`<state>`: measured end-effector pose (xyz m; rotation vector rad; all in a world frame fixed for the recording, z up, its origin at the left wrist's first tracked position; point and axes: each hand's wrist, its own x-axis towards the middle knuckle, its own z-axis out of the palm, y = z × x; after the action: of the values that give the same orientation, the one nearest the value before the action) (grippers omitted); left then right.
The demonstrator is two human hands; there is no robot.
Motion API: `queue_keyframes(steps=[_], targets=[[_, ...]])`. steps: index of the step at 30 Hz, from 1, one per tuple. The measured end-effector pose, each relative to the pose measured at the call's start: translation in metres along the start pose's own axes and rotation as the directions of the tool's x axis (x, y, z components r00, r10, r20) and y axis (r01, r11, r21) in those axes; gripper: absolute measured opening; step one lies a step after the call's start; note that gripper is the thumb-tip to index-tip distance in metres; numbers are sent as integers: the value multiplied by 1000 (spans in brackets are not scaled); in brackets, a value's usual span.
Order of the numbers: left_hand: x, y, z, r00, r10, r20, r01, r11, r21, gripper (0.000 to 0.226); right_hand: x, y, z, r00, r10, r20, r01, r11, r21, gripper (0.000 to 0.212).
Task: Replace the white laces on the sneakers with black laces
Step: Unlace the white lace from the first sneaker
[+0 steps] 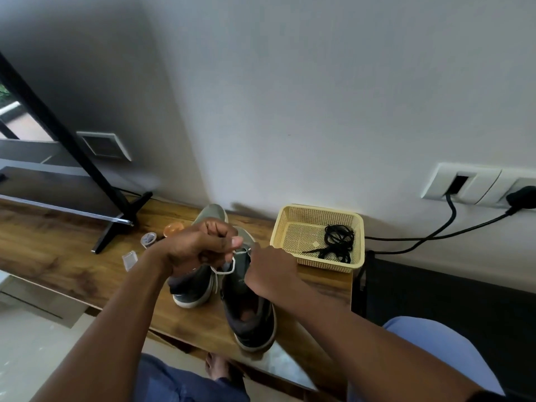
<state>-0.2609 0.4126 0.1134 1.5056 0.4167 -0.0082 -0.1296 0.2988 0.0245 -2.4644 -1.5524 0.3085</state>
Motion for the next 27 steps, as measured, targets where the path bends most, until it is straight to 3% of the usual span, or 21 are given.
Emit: queue_keyframes(steps=[11,19,23,27], targets=[[-3,6,-1,980,61,-189,-66,998,-20,37,-2,0,-3,999,-36,14,36,999,1,59],[0,9,-8,900,227,-373,-304,939,-162,32,-1,0,-1,999,-54,-7,53,998,-29,58],[3,6,-3,904,254,-342,-262,965,26,45,2,-2,-2,979,-119,-165,118,993,-16,46],[4,5,2,951,211,-227,-162,963,215,34,13,-7,-6,965,-107,-240,159,964,211,18]])
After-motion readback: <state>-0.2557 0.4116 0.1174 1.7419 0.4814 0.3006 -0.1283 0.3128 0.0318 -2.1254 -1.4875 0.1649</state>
